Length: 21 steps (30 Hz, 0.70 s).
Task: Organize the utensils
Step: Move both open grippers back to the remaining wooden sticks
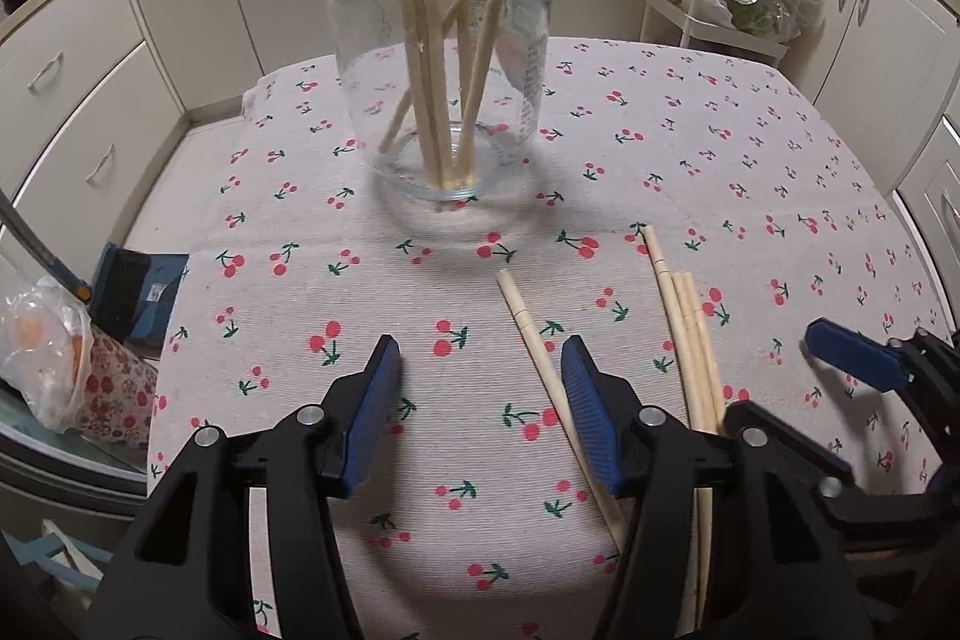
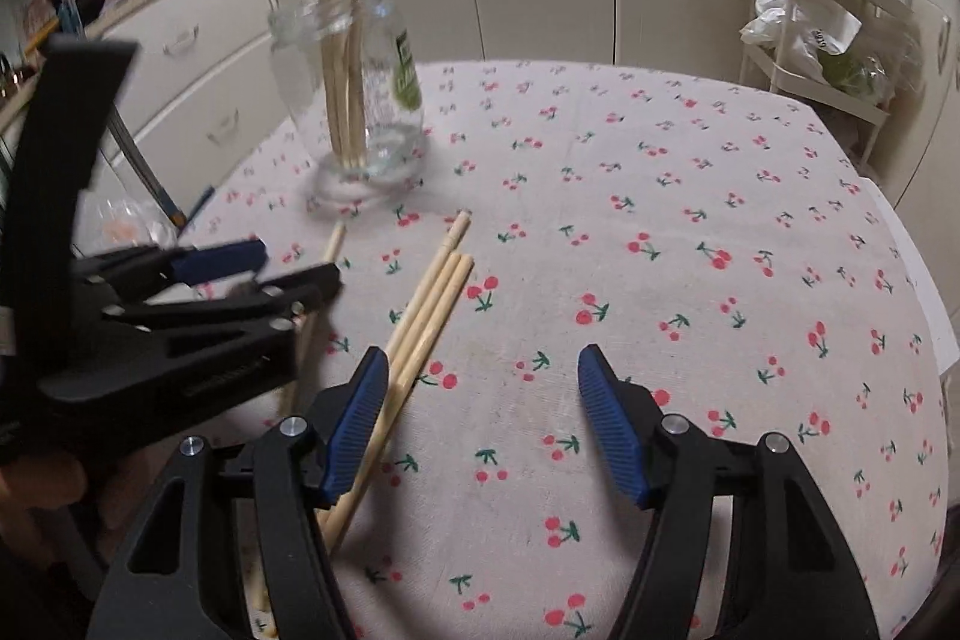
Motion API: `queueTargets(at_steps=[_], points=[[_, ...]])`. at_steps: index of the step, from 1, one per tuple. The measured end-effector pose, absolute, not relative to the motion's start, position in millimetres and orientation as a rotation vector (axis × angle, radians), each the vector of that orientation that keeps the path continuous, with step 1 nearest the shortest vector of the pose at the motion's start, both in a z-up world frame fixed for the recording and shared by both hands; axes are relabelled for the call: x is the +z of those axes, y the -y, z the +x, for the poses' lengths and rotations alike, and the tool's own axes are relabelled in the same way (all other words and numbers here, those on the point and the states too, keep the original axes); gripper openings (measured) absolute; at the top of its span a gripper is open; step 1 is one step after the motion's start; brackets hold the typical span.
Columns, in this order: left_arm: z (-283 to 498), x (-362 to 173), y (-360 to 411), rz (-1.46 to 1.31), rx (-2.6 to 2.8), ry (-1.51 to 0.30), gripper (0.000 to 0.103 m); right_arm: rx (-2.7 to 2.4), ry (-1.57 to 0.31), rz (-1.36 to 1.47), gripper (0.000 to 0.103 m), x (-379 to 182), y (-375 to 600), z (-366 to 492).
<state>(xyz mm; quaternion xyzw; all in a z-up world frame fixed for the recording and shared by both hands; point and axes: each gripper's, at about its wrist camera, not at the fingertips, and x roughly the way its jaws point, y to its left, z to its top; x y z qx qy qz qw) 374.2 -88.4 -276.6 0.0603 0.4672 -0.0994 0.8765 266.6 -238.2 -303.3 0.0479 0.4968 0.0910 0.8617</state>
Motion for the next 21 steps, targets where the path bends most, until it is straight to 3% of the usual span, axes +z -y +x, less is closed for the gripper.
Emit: queueTargets(at_steps=[21], points=[[374,-278,91,0.125,-0.206,-0.964,0.054,0.162,-1.068,0.004,0.063,-305,249,275]])
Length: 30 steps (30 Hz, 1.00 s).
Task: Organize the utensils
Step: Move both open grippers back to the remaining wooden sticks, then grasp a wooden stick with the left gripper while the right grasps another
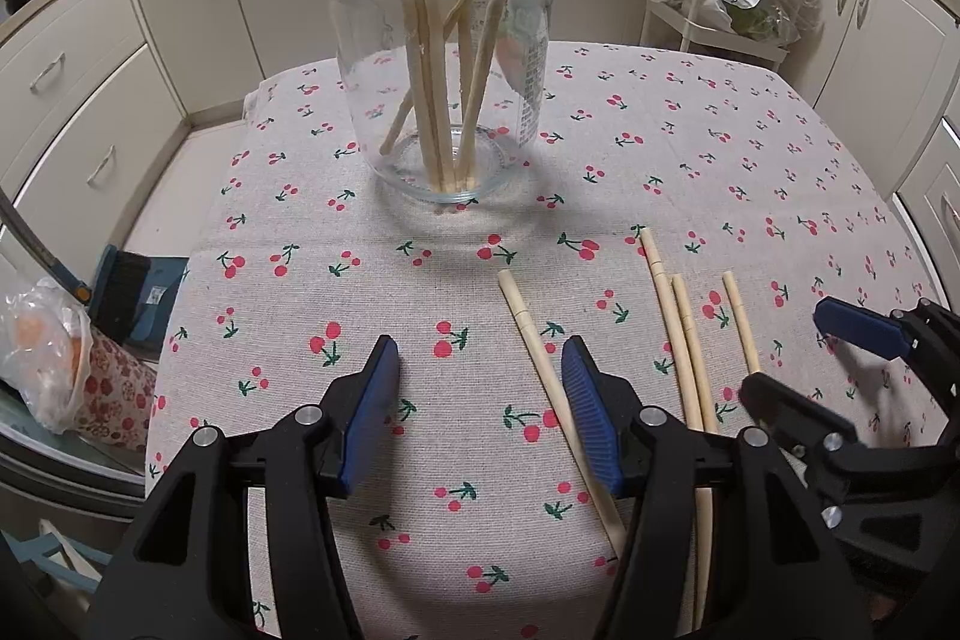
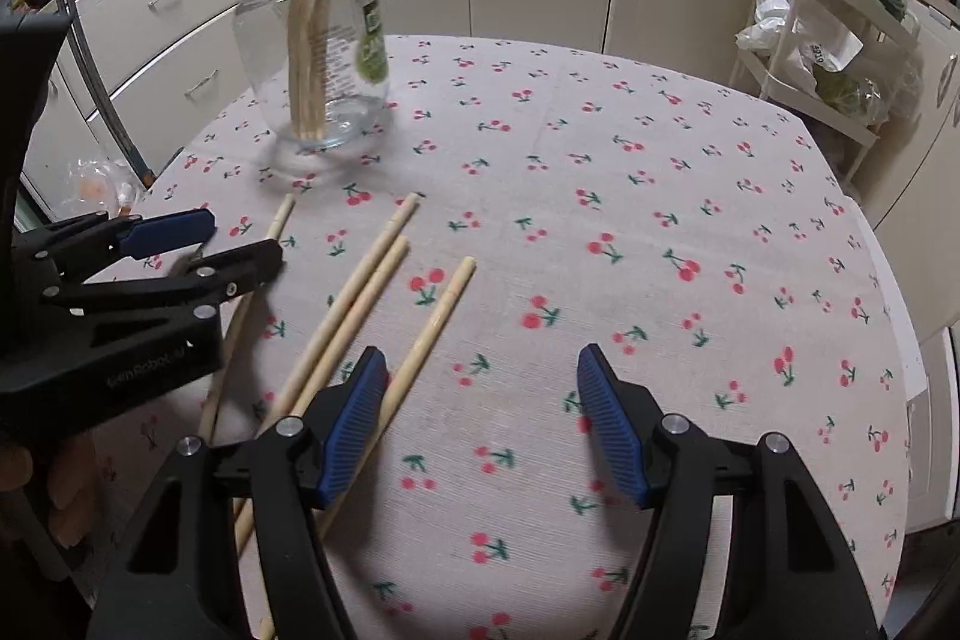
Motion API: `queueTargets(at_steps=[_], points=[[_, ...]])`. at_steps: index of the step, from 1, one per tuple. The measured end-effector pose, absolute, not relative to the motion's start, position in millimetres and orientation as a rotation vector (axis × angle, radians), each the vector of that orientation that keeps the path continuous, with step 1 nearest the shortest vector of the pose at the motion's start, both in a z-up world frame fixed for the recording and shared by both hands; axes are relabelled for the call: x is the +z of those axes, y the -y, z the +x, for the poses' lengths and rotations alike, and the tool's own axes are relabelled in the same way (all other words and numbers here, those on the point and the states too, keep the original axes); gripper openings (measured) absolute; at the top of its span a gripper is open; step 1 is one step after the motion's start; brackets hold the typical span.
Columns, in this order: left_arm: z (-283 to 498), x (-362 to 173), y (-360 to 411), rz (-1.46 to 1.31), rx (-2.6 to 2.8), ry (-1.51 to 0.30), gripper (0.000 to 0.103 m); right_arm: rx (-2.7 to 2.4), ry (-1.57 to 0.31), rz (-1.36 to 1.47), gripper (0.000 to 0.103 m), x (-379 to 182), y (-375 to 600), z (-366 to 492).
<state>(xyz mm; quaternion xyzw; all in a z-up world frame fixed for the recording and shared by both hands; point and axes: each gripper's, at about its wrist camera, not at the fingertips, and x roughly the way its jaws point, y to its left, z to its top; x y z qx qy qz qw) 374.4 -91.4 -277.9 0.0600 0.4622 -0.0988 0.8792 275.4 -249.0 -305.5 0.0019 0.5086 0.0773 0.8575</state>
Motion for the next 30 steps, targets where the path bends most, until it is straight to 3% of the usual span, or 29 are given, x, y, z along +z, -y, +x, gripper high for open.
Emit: queueTargets(at_steps=[7,9,11,17,22,25,26,27,30], points=[[375,-278,94,0.125,-0.219,-0.966,0.054,0.208,-1.064,0.001,0.036,-304,239,279],[374,-277,97,0.149,-0.252,-0.958,0.044,0.230,-1.067,0.005,0.024,-303,240,280],[373,-276,101,0.179,-0.299,-0.956,0.035,0.256,-1.077,0.023,0.020,-302,246,280],[378,-273,98,0.196,-0.368,-0.984,0.033,0.261,-1.116,0.145,0.019,-305,268,287],[387,-273,100,0.146,-0.337,-1.017,0.048,0.254,-1.116,0.145,0.020,-306,262,292],[389,-275,107,0.156,-0.313,-1.026,0.051,0.255,-1.110,0.112,0.020,-306,259,292],[390,-275,110,0.162,-0.305,-1.028,0.051,0.252,-1.108,0.096,0.016,-306,258,291],[391,-275,112,0.162,-0.302,-1.029,0.048,0.253,-1.107,0.090,0.011,-307,257,292],[394,-273,111,0.145,-0.314,-1.036,0.008,0.257,-1.106,0.140,0.006,-309,264,291]])
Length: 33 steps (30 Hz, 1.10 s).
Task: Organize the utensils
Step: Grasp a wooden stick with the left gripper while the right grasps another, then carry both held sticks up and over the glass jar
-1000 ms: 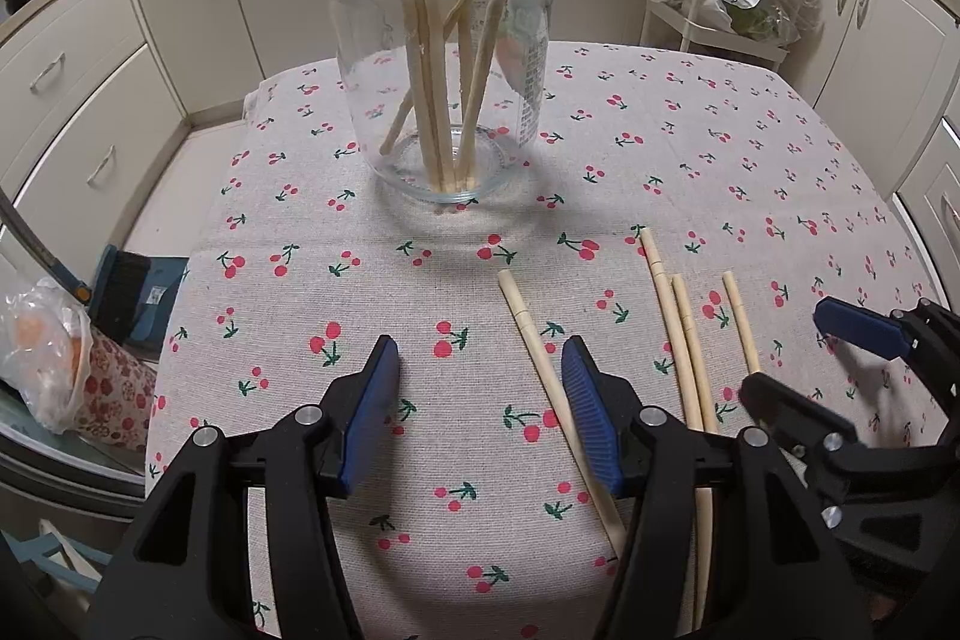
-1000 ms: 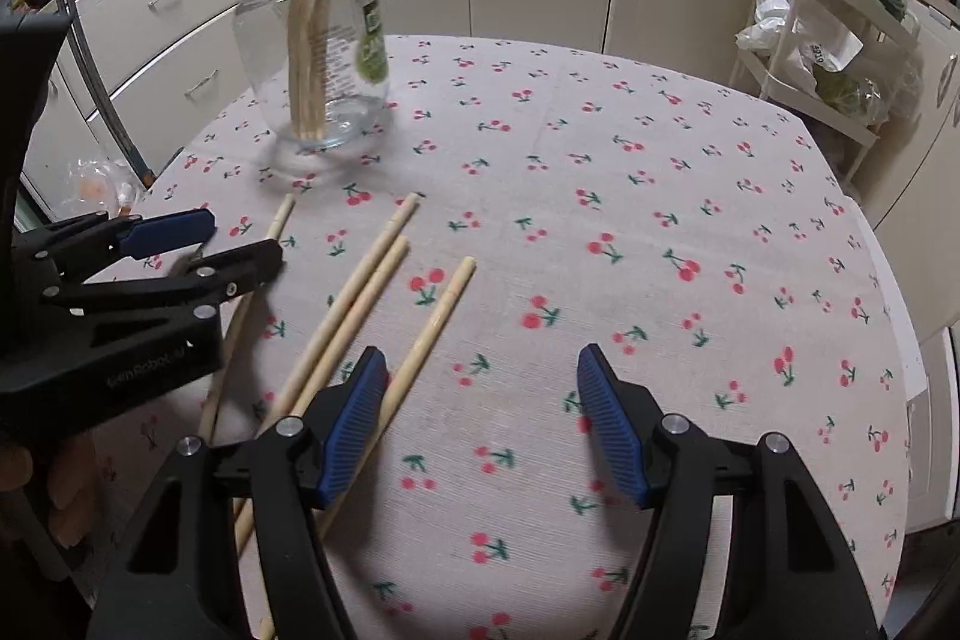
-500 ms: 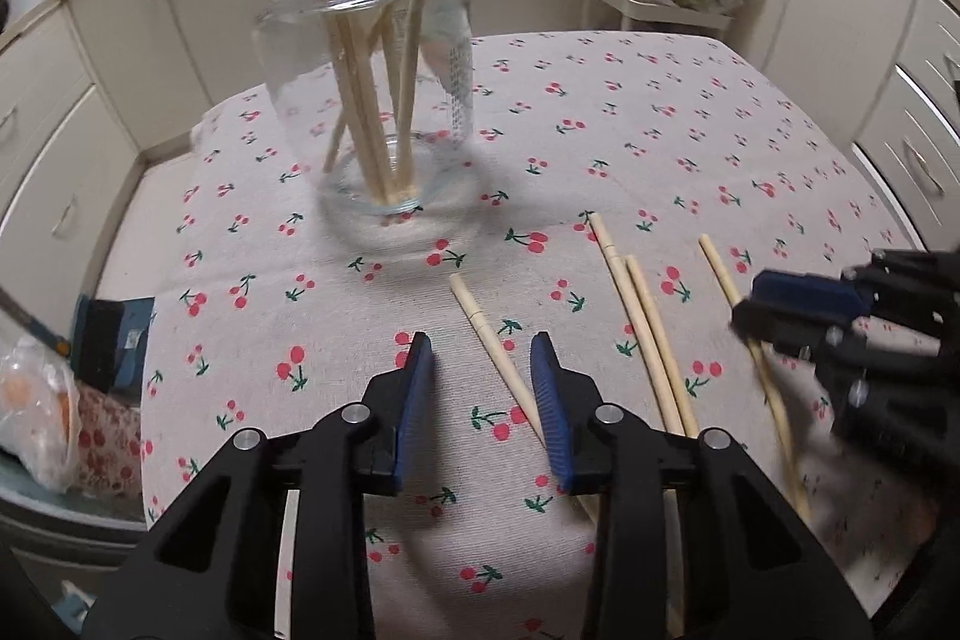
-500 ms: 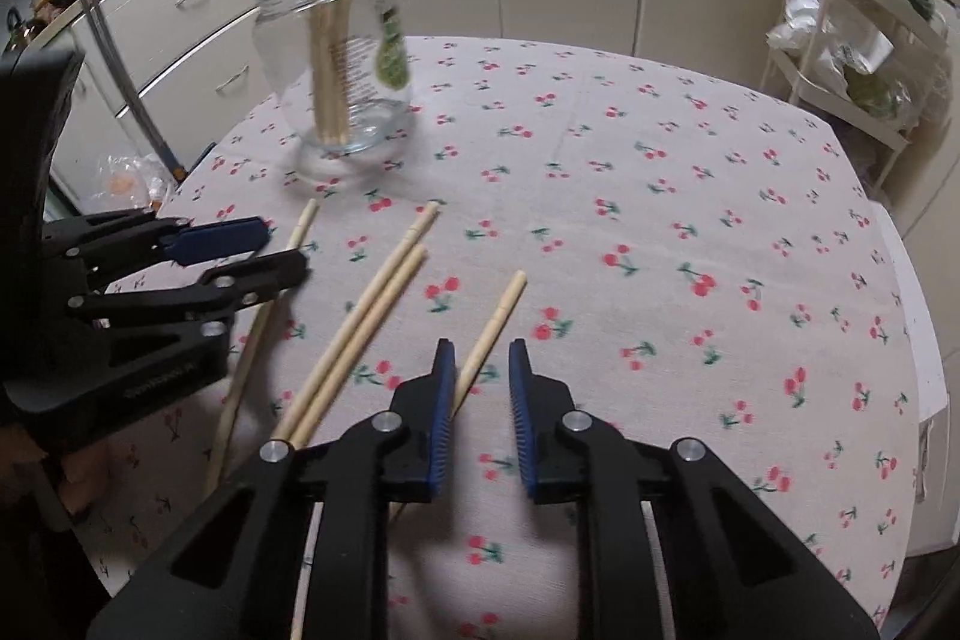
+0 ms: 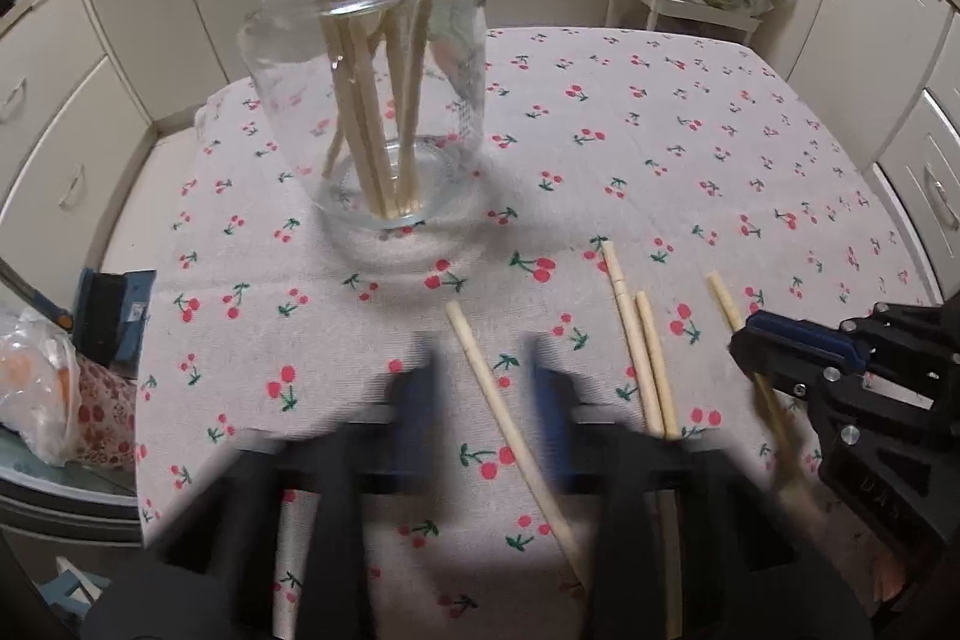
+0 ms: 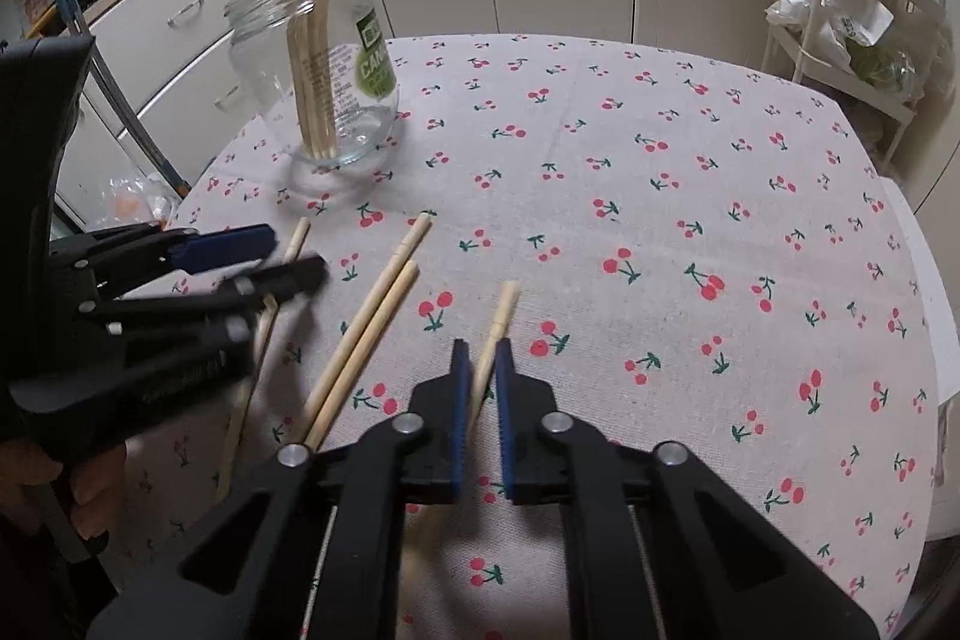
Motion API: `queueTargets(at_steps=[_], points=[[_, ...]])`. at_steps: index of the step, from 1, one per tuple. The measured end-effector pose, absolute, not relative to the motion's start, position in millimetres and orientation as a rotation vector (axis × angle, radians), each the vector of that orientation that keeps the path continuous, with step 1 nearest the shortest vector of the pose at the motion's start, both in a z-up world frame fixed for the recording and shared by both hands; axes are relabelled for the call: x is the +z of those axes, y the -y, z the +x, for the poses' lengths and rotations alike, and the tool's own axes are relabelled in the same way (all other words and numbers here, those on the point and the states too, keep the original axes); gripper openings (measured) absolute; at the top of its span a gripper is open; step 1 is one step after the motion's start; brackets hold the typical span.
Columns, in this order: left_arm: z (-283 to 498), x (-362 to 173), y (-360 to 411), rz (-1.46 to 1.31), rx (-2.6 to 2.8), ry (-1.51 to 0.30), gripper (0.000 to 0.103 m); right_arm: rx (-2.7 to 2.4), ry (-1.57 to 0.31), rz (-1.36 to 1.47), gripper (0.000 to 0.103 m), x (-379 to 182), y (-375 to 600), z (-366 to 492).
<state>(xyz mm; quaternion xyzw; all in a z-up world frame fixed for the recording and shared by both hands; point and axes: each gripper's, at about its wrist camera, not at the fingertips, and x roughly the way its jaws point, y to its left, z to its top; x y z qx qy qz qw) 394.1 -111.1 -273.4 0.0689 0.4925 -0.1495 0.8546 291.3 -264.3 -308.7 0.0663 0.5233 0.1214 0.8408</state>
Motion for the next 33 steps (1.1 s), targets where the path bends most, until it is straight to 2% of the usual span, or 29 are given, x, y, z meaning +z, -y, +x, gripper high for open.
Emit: queueTargets(at_steps=[3,7,13,20,33], points=[[398,-272,103,0.076,-0.356,-1.065,0.005,0.274,-1.109,0.243,0.006,-310,276,290],[392,-256,87,0.006,-0.402,-1.003,0.005,0.303,-1.083,0.422,0.006,-308,294,285],[382,-195,55,-0.104,-0.404,-0.751,0.005,0.329,-0.953,0.605,0.006,-291,312,276],[395,-118,26,-0.229,-0.279,-0.407,0.005,0.320,-0.848,0.630,0.006,-269,312,272],[451,-74,40,-0.322,-0.123,-0.143,0.005,0.309,-0.781,0.657,0.006,-269,319,268]])
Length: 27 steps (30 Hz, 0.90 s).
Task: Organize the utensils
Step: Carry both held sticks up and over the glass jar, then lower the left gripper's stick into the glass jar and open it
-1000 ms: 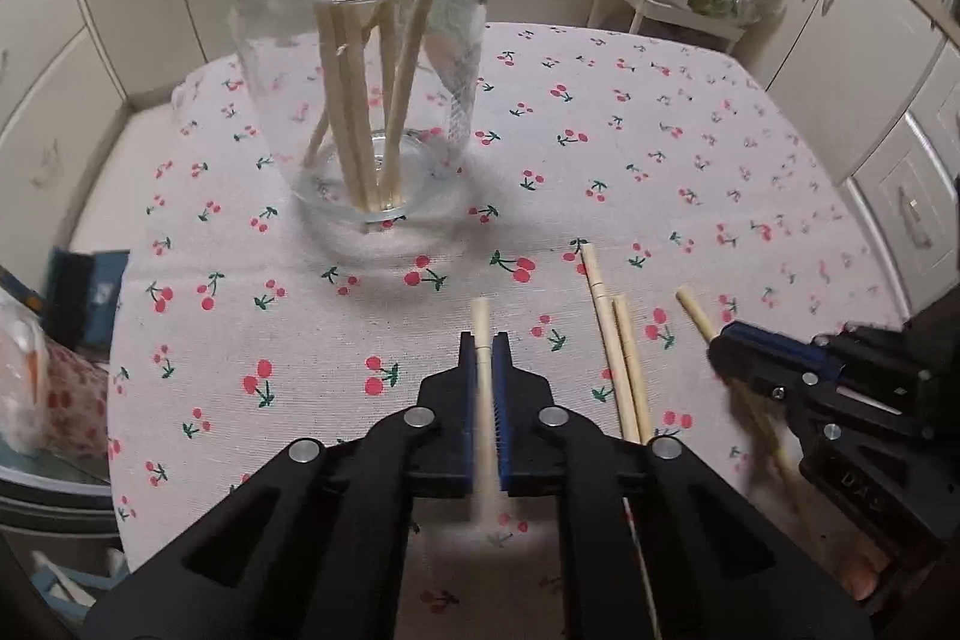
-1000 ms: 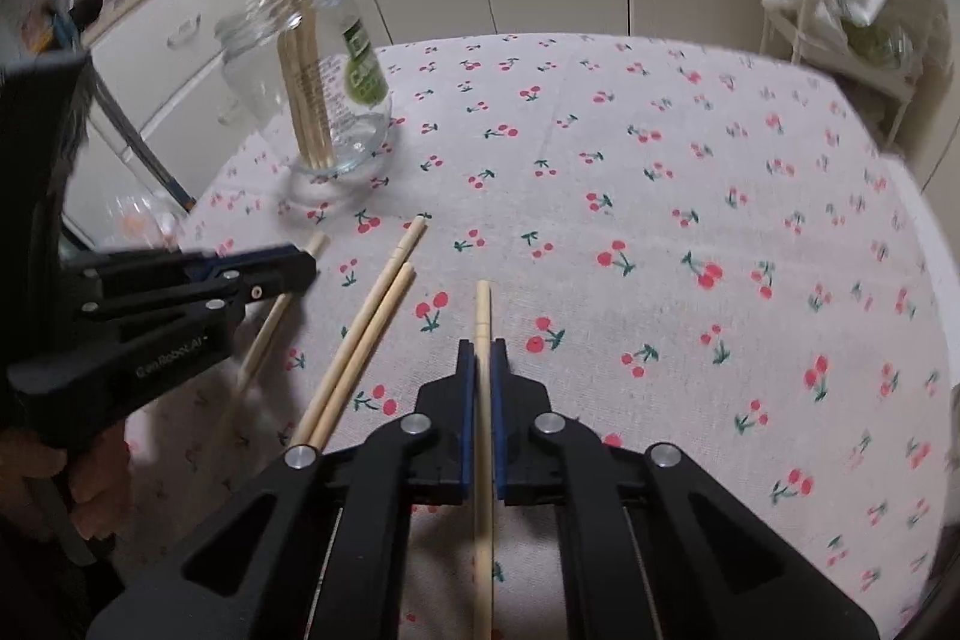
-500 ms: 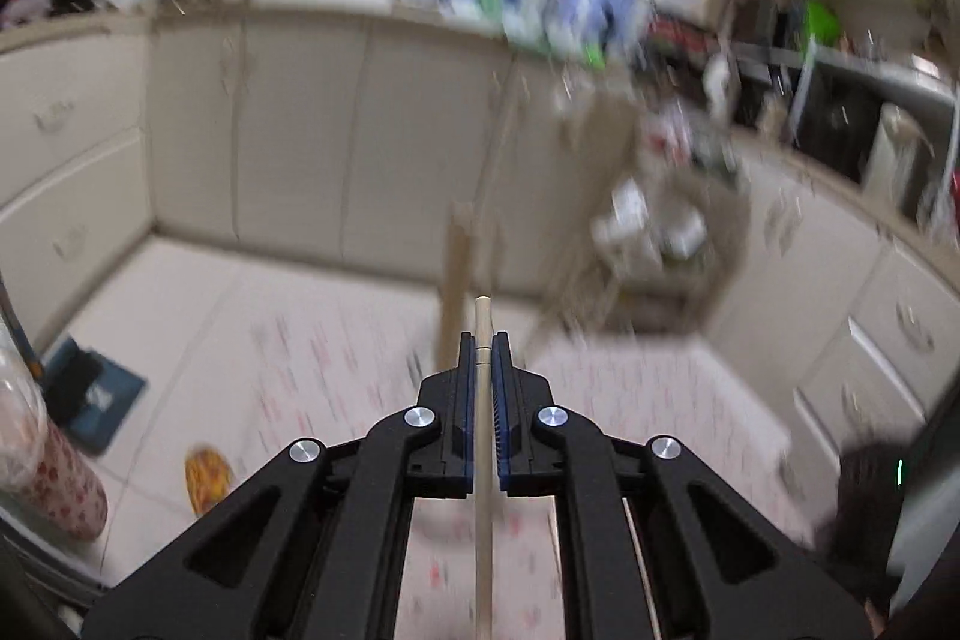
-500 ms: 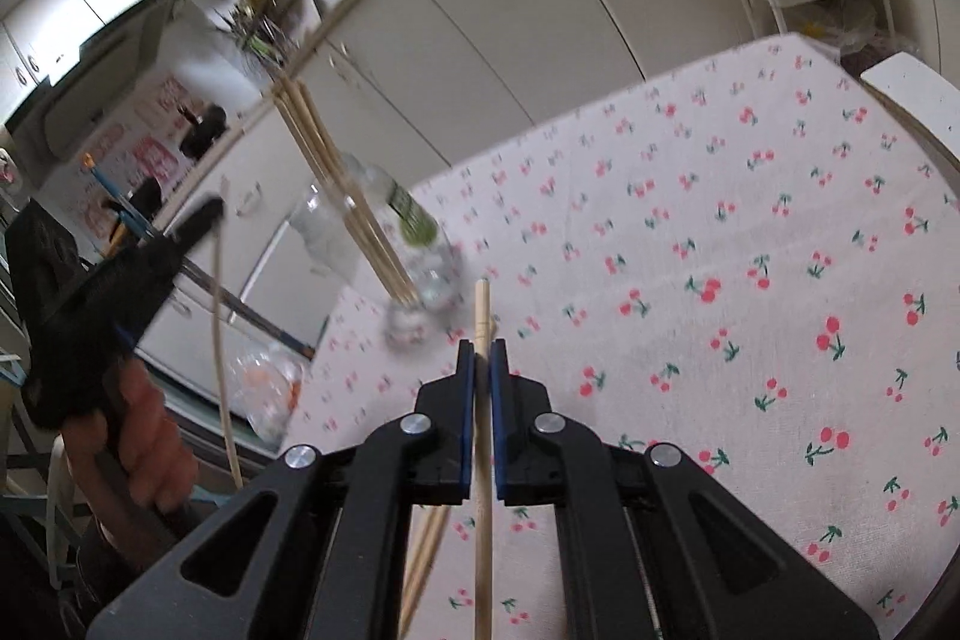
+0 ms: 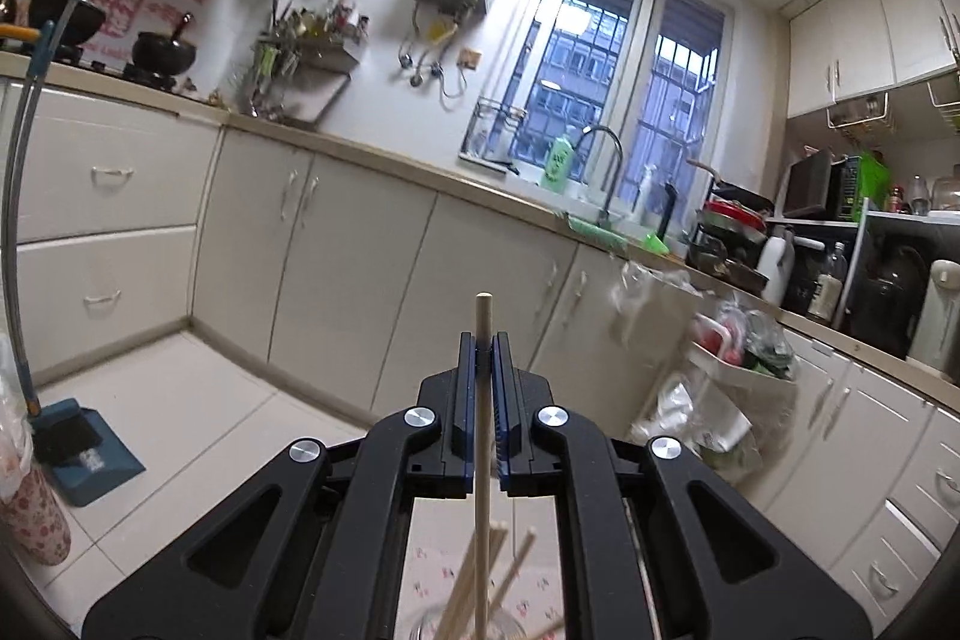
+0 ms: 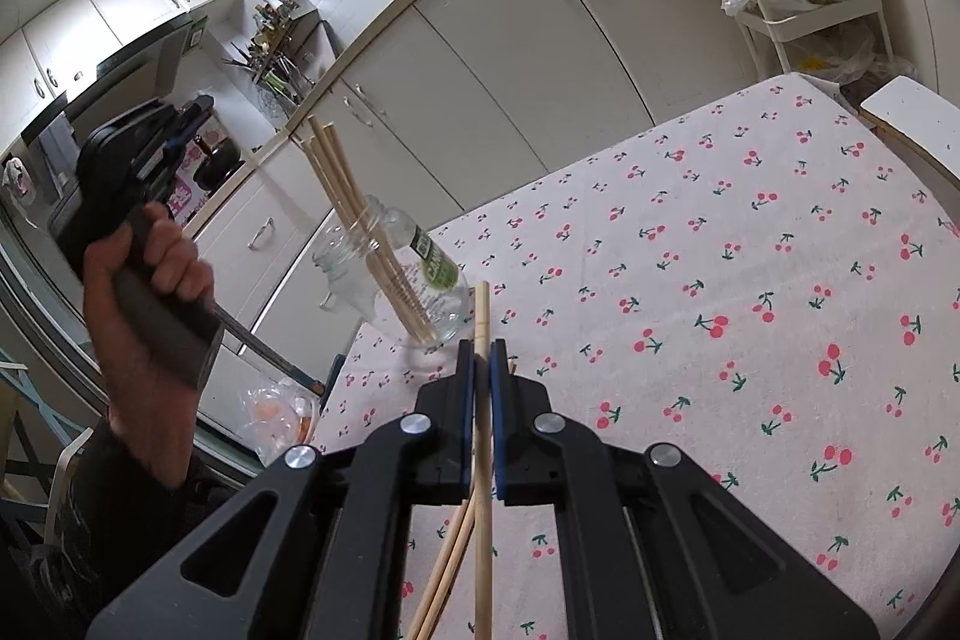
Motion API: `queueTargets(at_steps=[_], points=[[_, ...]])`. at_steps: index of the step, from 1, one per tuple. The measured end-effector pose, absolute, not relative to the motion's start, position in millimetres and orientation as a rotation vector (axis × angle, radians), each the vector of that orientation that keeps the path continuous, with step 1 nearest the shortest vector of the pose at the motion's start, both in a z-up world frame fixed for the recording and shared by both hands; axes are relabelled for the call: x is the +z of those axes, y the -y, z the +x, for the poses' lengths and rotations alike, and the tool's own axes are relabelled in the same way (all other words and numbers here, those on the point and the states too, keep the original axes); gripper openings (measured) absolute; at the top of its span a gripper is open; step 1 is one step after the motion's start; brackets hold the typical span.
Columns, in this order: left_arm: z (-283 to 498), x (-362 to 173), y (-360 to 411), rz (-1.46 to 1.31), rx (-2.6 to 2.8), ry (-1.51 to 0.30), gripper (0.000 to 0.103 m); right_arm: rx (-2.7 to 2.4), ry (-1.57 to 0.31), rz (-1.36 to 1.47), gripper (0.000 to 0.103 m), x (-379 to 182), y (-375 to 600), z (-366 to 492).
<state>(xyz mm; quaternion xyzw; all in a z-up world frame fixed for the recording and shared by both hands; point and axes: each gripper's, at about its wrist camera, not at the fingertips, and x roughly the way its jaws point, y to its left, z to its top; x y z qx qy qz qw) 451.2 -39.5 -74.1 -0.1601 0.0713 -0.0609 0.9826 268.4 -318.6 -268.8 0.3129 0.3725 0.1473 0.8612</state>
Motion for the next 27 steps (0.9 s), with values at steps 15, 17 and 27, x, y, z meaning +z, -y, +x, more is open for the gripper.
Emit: queueTargets(at_steps=[15,17,27], points=[[452,-110,55,-0.213,-0.152,-0.216,0.005,0.318,-0.774,0.679,0.006,-273,319,271],[451,-119,58,-0.188,-0.162,-0.243,0.005,0.327,-0.752,0.680,0.006,-267,316,274],[446,-161,70,-0.054,-0.229,-0.407,0.006,0.373,-0.547,0.679,0.006,-215,297,309]])
